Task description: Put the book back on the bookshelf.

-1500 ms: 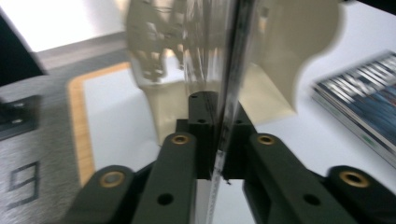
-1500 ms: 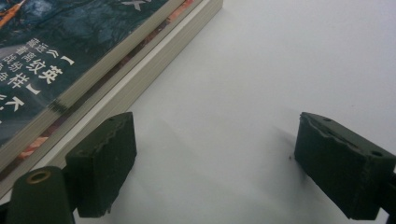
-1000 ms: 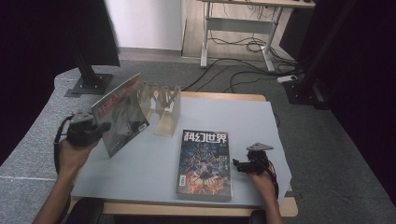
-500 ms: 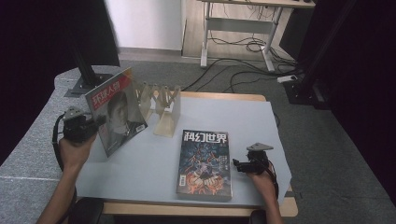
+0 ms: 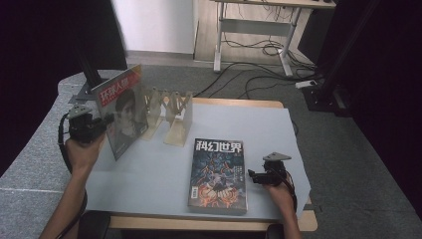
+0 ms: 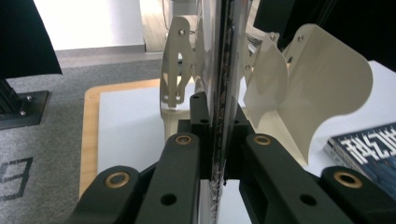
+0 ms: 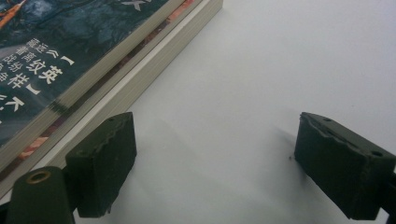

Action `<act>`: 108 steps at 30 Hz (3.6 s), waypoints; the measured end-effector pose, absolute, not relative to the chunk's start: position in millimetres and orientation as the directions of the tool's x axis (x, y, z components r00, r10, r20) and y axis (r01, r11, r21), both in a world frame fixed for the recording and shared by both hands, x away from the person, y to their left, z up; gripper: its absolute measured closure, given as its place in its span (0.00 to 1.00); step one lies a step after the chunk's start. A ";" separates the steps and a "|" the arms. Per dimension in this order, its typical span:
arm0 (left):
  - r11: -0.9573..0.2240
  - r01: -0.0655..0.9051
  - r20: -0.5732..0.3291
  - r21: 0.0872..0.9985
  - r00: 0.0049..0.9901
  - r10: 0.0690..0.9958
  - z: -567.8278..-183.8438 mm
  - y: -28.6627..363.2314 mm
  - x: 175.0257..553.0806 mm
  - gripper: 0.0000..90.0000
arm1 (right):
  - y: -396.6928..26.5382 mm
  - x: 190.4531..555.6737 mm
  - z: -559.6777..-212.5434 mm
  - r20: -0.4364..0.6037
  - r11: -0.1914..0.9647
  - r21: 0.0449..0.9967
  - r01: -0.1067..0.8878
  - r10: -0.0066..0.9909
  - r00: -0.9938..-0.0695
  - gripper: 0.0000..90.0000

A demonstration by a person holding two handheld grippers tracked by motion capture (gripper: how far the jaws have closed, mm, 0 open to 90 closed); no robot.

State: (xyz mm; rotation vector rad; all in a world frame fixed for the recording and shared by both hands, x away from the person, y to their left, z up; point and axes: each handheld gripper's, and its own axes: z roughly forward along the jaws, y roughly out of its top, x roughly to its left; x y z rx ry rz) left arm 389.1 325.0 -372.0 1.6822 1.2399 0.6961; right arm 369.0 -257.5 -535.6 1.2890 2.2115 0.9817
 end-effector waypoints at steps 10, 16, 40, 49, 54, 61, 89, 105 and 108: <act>-0.069 0.402 -0.070 0.913 0.322 0.944 -375.1 315.4 411.7 0.97 | -257.6 368.9 -535.6 0.009 0.329 0.738 0.589 0.868 -0.497 0.14; -0.072 0.366 -0.054 0.928 0.323 0.945 -385.6 311.7 422.1 0.97 | -257.6 368.9 -535.6 0.010 0.329 0.738 0.589 0.868 -0.497 0.14; -0.140 0.397 -0.014 0.907 0.361 0.932 -409.1 309.8 407.2 0.93 | -257.6 369.0 -535.6 0.009 0.330 0.738 0.588 0.868 -0.497 0.14; -0.130 0.475 -0.045 0.870 0.340 0.939 -414.6 311.5 412.1 0.81 | -257.6 368.9 -535.6 0.009 0.330 0.738 0.588 0.868 -0.497 0.14; -0.134 0.497 -0.026 0.857 0.302 0.953 -410.2 309.1 414.4 0.96 | -257.6 368.9 -535.7 0.009 0.330 0.738 0.588 0.868 -0.497 0.14; -0.085 0.451 -0.063 0.889 0.303 0.951 -412.5 308.7 413.4 0.97 | -257.7 369.0 -535.7 0.009 0.329 0.739 0.588 0.868 -0.497 0.14; -0.098 0.355 -0.020 0.930 0.313 0.949 -423.0 294.4 424.8 0.97 | -257.7 369.0 -535.7 0.010 0.329 0.739 0.588 0.868 -0.497 0.14; -0.127 0.353 0.008 0.927 0.320 0.947 -416.6 307.5 425.8 0.72 | -257.6 368.9 -535.7 0.010 0.329 0.739 0.589 0.868 -0.497 0.14; -0.153 0.368 0.027 0.917 0.325 0.945 -415.3 306.9 423.8 0.65 | -257.6 368.9 -535.7 0.010 0.329 0.739 0.588 0.868 -0.497 0.14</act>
